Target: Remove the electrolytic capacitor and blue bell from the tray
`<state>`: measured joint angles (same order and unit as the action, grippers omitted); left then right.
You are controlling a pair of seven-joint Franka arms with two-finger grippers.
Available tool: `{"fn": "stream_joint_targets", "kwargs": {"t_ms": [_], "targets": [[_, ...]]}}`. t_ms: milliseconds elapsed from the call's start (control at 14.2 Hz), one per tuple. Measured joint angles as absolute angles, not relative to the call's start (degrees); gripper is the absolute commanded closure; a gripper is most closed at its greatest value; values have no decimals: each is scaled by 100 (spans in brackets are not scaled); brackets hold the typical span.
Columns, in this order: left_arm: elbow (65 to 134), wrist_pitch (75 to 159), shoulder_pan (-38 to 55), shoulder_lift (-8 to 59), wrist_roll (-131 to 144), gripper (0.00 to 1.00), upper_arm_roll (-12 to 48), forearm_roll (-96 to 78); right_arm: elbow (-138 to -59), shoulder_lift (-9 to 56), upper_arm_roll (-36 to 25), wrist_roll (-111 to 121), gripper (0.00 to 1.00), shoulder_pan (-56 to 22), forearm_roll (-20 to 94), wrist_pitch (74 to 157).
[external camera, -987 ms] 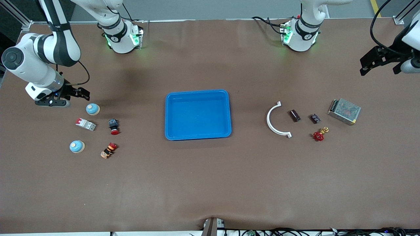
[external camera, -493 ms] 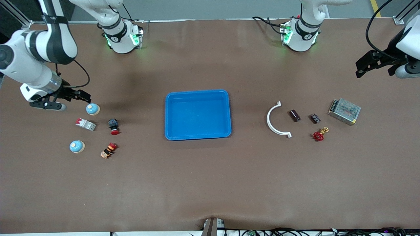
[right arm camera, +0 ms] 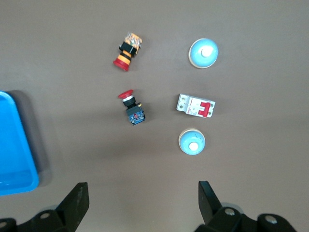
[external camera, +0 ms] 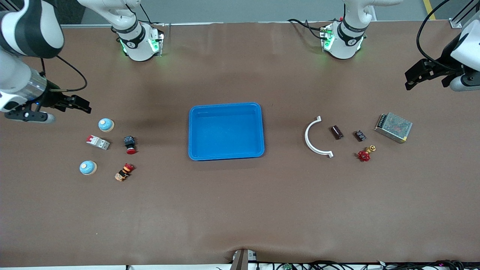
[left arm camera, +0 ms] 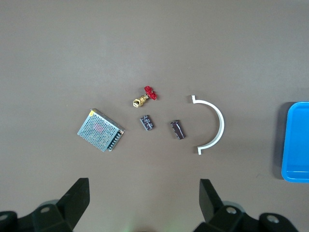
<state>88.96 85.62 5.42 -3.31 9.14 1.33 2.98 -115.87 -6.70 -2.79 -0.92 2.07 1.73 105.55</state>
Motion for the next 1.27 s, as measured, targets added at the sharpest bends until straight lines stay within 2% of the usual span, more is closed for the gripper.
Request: {"fn": "stream_joint_targets", "kwargs": {"t_ms": [282, 705, 987, 1269], "targets": [[8894, 8570, 541, -269, 917, 0, 133, 298, -10677, -671, -359, -466, 0, 49, 177, 9887], [8891, 8648, 517, -234, 919, 0, 131, 298, -9729, -576, -359, -624, 0, -70, 177, 9408], [8890, 8747, 457, -169, 921, 0, 103, 298, -8476, -67, -361, -685, 0, -70, 175, 8429], [8849, 8751, 263, -169, 921, 0, 87, 273, -7866, 442, -372, -777, 0, -70, 175, 8216]]}}
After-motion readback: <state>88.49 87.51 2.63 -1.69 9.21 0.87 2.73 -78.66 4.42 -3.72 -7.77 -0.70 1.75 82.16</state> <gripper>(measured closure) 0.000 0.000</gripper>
